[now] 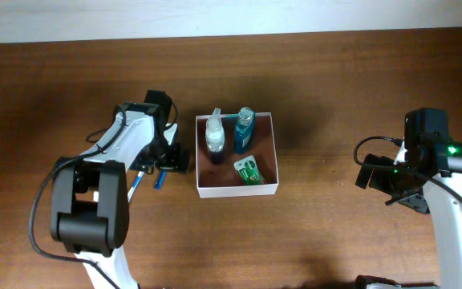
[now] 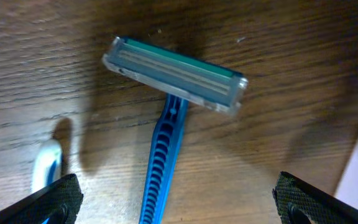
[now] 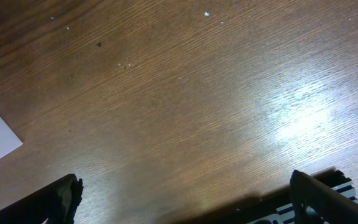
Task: Pack container
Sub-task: 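Retract the right gripper and move the left gripper to the blue razor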
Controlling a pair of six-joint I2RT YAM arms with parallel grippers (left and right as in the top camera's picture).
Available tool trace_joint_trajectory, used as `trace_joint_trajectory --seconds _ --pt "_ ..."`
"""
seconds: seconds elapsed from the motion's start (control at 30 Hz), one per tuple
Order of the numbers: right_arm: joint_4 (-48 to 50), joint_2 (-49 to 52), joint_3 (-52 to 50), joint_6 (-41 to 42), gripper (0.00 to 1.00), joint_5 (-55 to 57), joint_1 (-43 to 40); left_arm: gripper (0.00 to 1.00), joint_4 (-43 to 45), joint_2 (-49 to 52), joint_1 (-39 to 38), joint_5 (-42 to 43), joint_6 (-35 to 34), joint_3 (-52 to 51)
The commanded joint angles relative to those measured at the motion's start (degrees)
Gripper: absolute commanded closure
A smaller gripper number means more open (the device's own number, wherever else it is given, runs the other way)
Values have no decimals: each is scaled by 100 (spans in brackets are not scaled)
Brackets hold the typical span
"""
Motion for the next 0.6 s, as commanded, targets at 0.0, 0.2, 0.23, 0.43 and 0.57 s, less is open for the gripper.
trace_joint_trajectory --seconds 0.0,0.2,0.23,0.43,0.57 --pt "15 -13 -22 0 0 -33 -44 2 9 164 -22 131 -39 15" --pt "13 -13 -22 0 0 -33 -44 46 -74 166 -22 127 -39 15" --pt "15 -13 -22 0 0 -33 -44 52 -96 166 -22 127 -39 15" --pt "15 -13 -22 0 0 -35 -44 84 -116 166 -22 125 -39 15" --pt "15 -13 -22 0 0 -33 -44 92 -116 166 -22 122 -39 15"
